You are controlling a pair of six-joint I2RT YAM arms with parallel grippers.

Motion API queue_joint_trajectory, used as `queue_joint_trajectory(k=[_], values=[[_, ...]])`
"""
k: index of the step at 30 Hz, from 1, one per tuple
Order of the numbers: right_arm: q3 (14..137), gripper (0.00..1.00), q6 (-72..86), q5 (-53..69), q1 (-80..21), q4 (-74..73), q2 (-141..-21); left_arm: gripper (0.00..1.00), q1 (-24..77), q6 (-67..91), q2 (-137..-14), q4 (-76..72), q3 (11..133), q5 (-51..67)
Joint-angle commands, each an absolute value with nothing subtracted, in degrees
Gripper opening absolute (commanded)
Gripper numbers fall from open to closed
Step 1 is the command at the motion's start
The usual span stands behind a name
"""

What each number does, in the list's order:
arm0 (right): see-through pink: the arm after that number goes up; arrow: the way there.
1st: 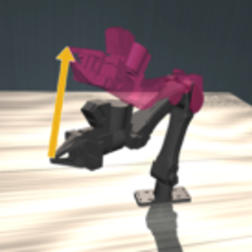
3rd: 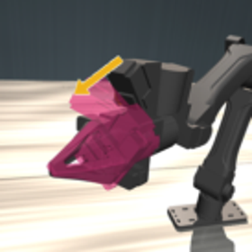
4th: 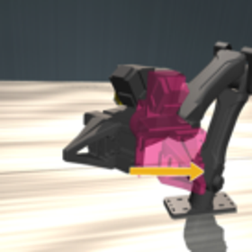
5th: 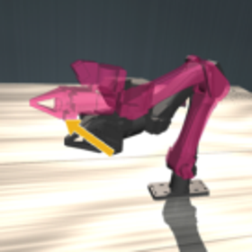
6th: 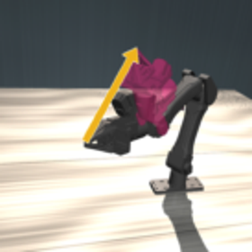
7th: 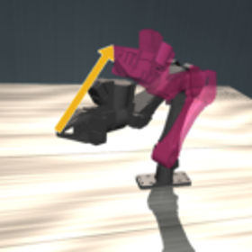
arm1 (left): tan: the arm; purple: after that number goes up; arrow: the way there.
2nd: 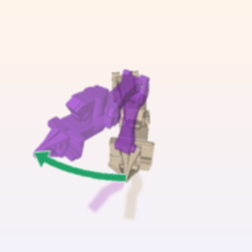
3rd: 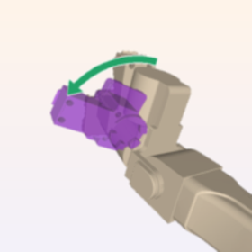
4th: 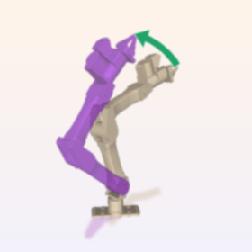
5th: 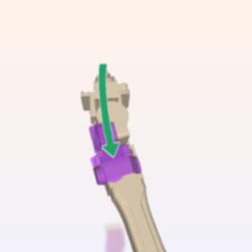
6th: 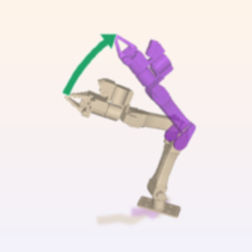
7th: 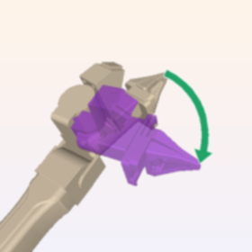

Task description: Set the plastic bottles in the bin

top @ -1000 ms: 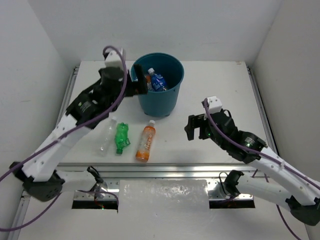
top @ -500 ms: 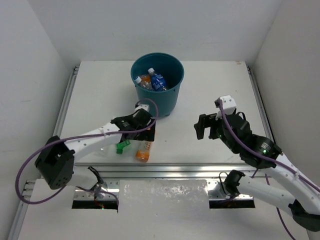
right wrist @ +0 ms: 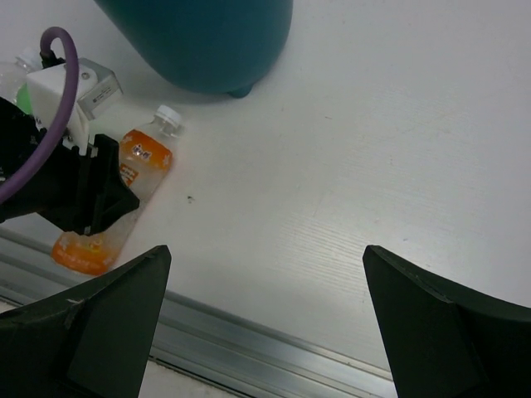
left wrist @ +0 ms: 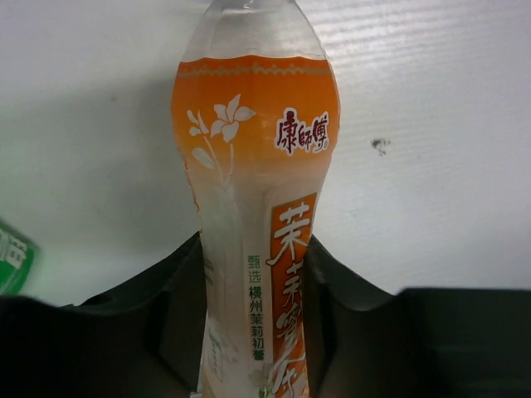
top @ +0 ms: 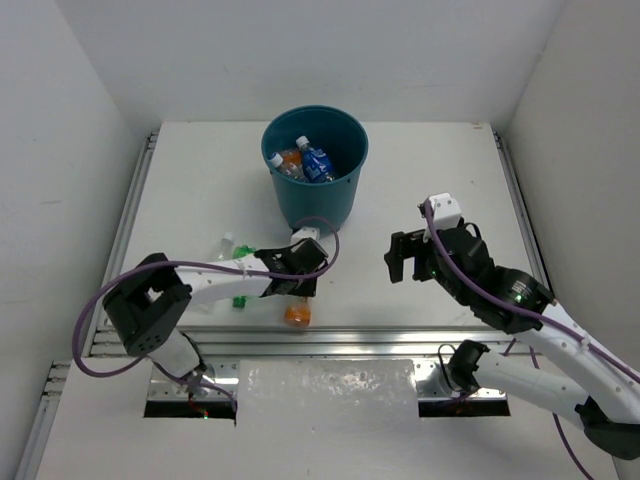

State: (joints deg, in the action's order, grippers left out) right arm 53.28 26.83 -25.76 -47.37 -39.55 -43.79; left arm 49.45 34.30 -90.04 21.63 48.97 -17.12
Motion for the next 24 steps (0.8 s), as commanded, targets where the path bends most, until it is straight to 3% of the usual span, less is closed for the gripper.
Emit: queue_joint_trajectory(k=[1,5,10,15,20,22,24], values=[[53.44,0.99,27.42,-27.68,-47.20,-37.97,-43.07,0.15,51.94,37.43,-88.17,21.62,46.76,-18.19],[52.12,0.99,29.53,-25.33,-47.20,-34.99,-40.96,0.05,57.11,36.22,-77.81,17.68,46.50,-18.29],[45.27,0.99,36.03,-9.52,-47.20,-21.14,-37.62,0.03,57.39,33.49,-61.63,-8.75,37.03,-1.70],[41.14,0.99,41.13,8.31,-47.20,-8.37,-40.42,0.00,57.39,33.31,-58.27,-23.01,34.01,8.25],[40.78,0.98,41.31,10.90,-47.20,-1.23,-41.92,0.00,57.39,33.22,-59.59,-30.83,33.49,16.15],[40.52,0.89,40.78,10.37,-47.20,-0.71,-42.19,0.00,57.48,33.40,-59.68,-32.60,33.14,17.75],[40.17,0.67,40.61,10.46,-47.20,-0.27,-42.01,0.02,57.39,33.49,-59.50,-32.96,32.78,17.67]])
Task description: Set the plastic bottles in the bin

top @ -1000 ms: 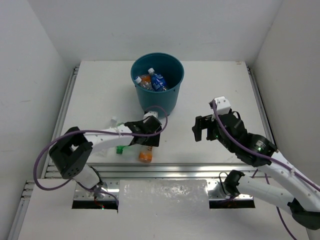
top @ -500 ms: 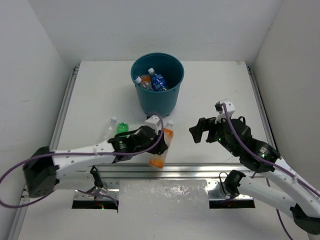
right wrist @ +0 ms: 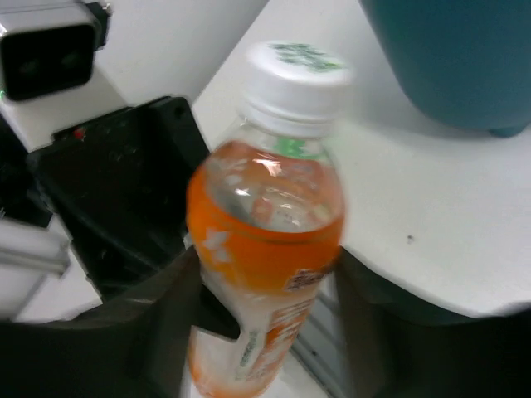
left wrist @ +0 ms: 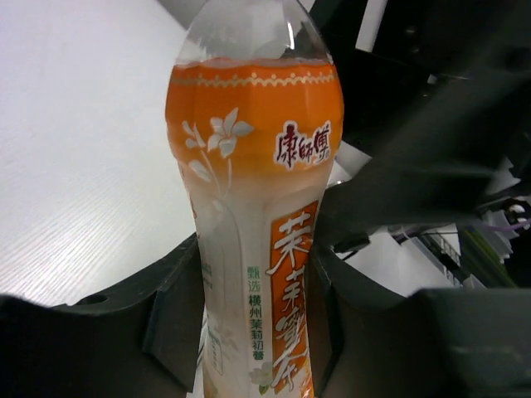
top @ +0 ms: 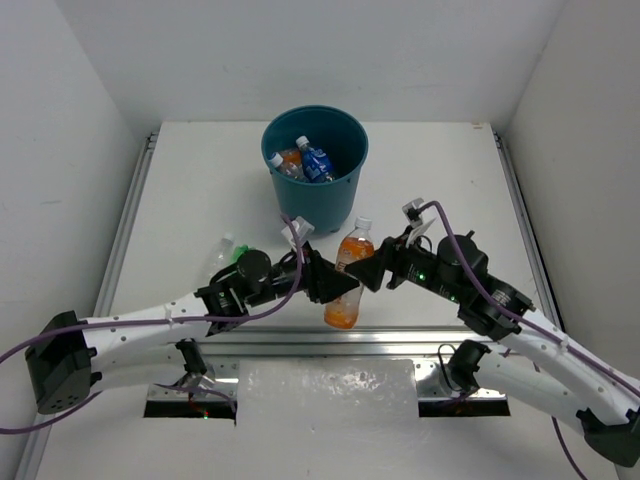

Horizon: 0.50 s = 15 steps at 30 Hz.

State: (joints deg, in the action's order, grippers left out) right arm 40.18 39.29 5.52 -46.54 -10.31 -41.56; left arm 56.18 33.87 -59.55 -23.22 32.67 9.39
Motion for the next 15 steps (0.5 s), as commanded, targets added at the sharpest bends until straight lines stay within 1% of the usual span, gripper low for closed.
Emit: queue_joint_trajectory(k=[1,2,3,4,5,7,9,10,11,13,14,15], values=[[39.73,0.47,40.43,10.81,-47.20,-0.35,-41.75,0.08,57.39,33.40,-59.33,-32.70,32.87,17.14],[39.64,0.35,39.73,11.07,-47.20,-0.35,-41.66,0.21,57.39,32.88,-58.72,-31.56,33.22,16.18],[39.73,0.08,39.29,11.07,-47.20,-0.26,-41.49,0.24,57.39,32.52,-58.28,-31.03,33.40,15.74],[39.81,0.00,39.29,10.20,-47.11,-0.35,-41.31,0.24,57.39,32.08,-57.92,-30.59,33.49,15.47],[39.90,0.00,38.33,9.76,-47.20,-0.35,-41.13,0.25,57.39,31.21,-56.96,-29.89,33.66,15.21],[40.69,0.00,37.18,8.62,-47.20,-0.88,-41.04,0.33,57.39,30.59,-56.17,-28.66,34.36,14.51],[41.31,0.00,35.42,6.60,-47.20,-1.75,-40.96,0.54,57.39,29.62,-55.37,-26.38,35.33,13.02],[41.83,0.00,34.81,6.07,-47.20,-2.02,-41.04,0.67,57.39,29.53,-55.11,-25.50,35.51,12.31],[42.27,0.00,33.76,4.76,-47.20,-2.28,-40.96,0.86,57.39,29.01,-54.76,-22.62,36.46,9.69],[44.02,0.00,32.18,2.82,-47.20,-3.33,-41.39,0.97,57.39,28.48,-54.41,-18.65,38.05,6.26],[44.90,0.00,30.17,1.68,-47.20,-3.86,-41.66,1.00,57.39,28.13,-53.80,-12.80,40.49,0.85],[47.35,0.00,28.84,-0.42,-47.20,-4.82,-42.70,1.00,57.39,28.47,-53.35,-9.00,42.34,-3.56]])
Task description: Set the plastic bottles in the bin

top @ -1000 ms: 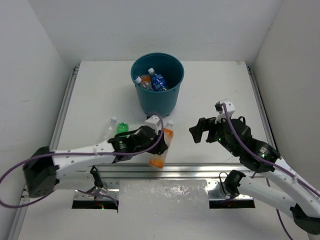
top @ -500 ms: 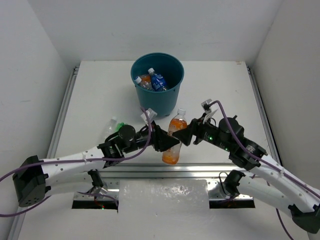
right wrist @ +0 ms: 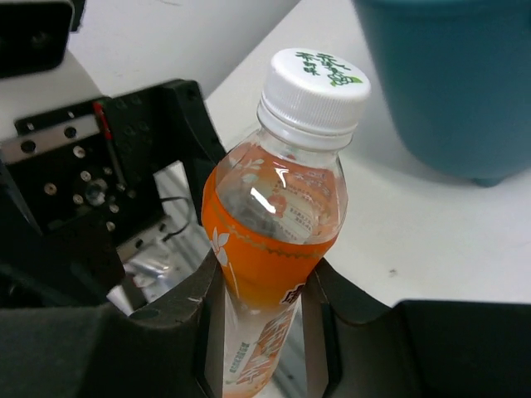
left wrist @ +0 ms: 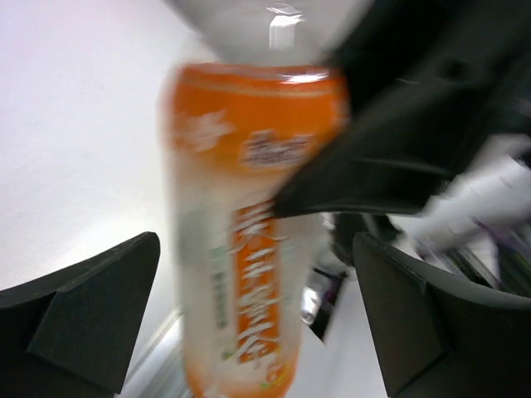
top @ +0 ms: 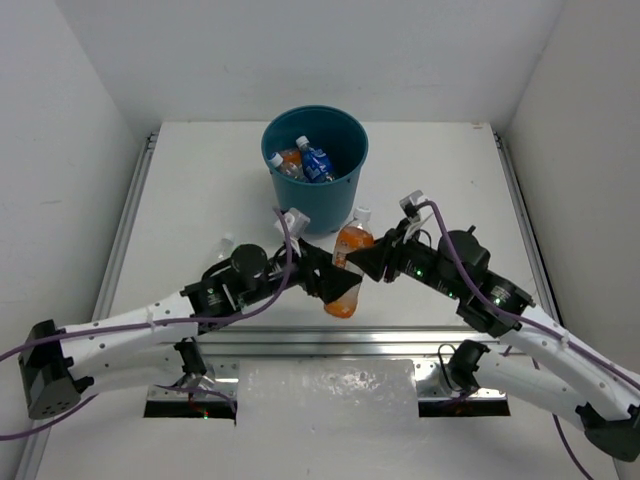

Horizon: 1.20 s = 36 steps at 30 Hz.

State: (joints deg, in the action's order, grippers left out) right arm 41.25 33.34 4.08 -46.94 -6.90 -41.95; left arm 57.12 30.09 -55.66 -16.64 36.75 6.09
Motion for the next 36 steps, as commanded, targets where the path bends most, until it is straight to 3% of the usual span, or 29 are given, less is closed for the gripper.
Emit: queue_joint_trajectory(k=[1,6,8,12,15,21,23,24,25,28,29,30,36], values=[[48.85,0.00,26.04,-2.09,-47.20,-5.36,-43.50,1.00,57.39,29.09,-52.65,0.43,44.10,-13.17],[62.36,0.00,17.86,-8.95,-47.20,-9.05,-49.90,1.00,57.22,38.66,-49.14,31.22,55.01,-43.35],[67.64,0.00,15.83,-10.36,-47.20,-9.32,-51.58,1.00,56.43,43.06,-48.08,36.71,56.07,-47.27],[74.07,0.00,8.89,-14.57,-47.02,-6.52,-58.08,1.00,49.61,43.42,-49.99,41.14,57.13,-46.33],[78.81,0.00,4.66,-13.81,-43.96,-2.65,-67.37,1.00,38.80,38.69,-53.33,34.32,52.93,-36.34],[89.20,0.01,3.87,-11.08,-35.60,0.00,-80.67,0.98,31.82,39.81,-62.65,31.55,51.50,-31.99],[90.70,0.11,3.43,-10.03,-33.67,1.58,-85.66,0.97,31.73,40.08,-63.19,31.20,51.15,-31.99],[92.10,0.22,3.08,-9.76,-33.31,1.32,-87.17,0.97,31.82,40.08,-63.28,30.77,50.89,-31.91],[92.89,0.64,3.08,-9.23,-32.88,0.19,-88.58,0.97,31.73,39.90,-63.37,30.67,50.54,-31.82],[93.69,0.82,3.08,-7.48,-32.52,-1.22,-91.49,0.96,31.73,38.85,-64.24,31.55,50.89,-31.64],[92.56,0.93,3.34,-6.34,-32.52,-0.71,-90.89,0.96,31.73,38.67,-64.60,31.99,50.98,-31.47],[91.94,0.99,4.04,-5.89,-32.52,-0.36,-90.44,0.95,31.73,38.24,-64.77,32.08,51.06,-30.51],[87.99,0.99,7.64,-3.08,-32.52,-0.53,-83.51,0.91,31.90,39.11,-65.83,34.98,49.66,-29.88]])
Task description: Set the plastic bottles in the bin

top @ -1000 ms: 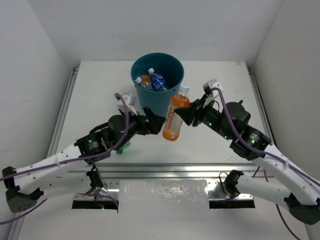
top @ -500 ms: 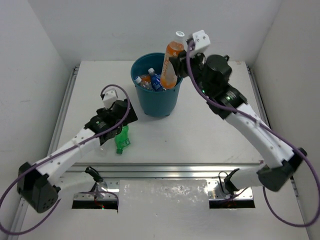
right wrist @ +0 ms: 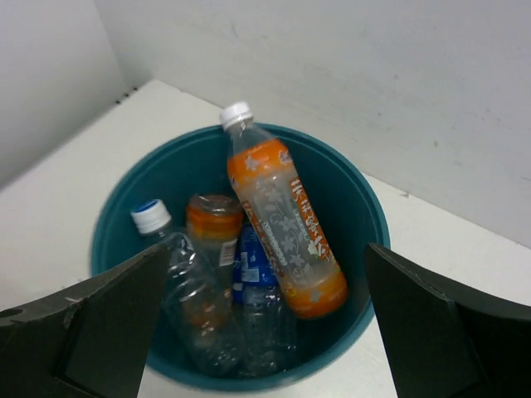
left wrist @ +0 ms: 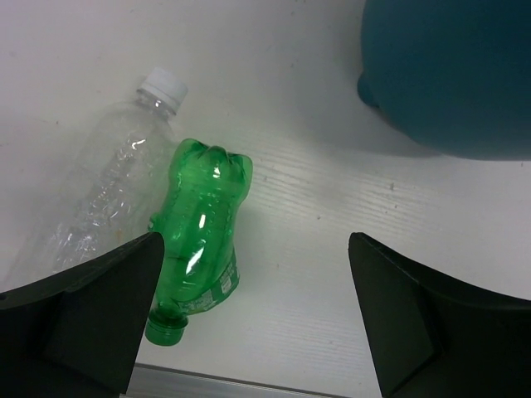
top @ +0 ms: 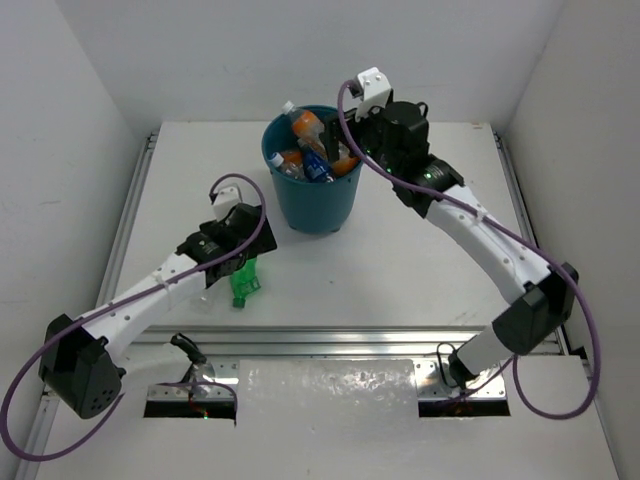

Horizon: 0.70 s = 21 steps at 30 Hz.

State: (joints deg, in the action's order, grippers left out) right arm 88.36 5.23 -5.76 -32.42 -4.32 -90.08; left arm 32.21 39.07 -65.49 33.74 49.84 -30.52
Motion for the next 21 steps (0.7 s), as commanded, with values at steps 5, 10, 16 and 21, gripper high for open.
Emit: queue_joint_trajectory(k=[5,10,16,21], values=[[79.64,0.99,12.46,2.63,-32.69,-0.35,-75.07,0.91,31.82,40.86,-67.84,34.45,46.49,-30.75],[70.51,0.99,16.43,9.48,-32.87,-0.26,-66.19,0.91,31.82,42.27,-71.88,32.53,44.65,-31.99],[65.13,0.99,17.75,11.95,-33.22,-1.93,-60.92,0.90,31.82,42.45,-74.44,28.57,41.67,-31.11],[63.11,0.99,18.37,12.22,-33.40,-1.94,-58.71,0.89,31.90,42.01,-77.33,25.23,39.29,-31.02]])
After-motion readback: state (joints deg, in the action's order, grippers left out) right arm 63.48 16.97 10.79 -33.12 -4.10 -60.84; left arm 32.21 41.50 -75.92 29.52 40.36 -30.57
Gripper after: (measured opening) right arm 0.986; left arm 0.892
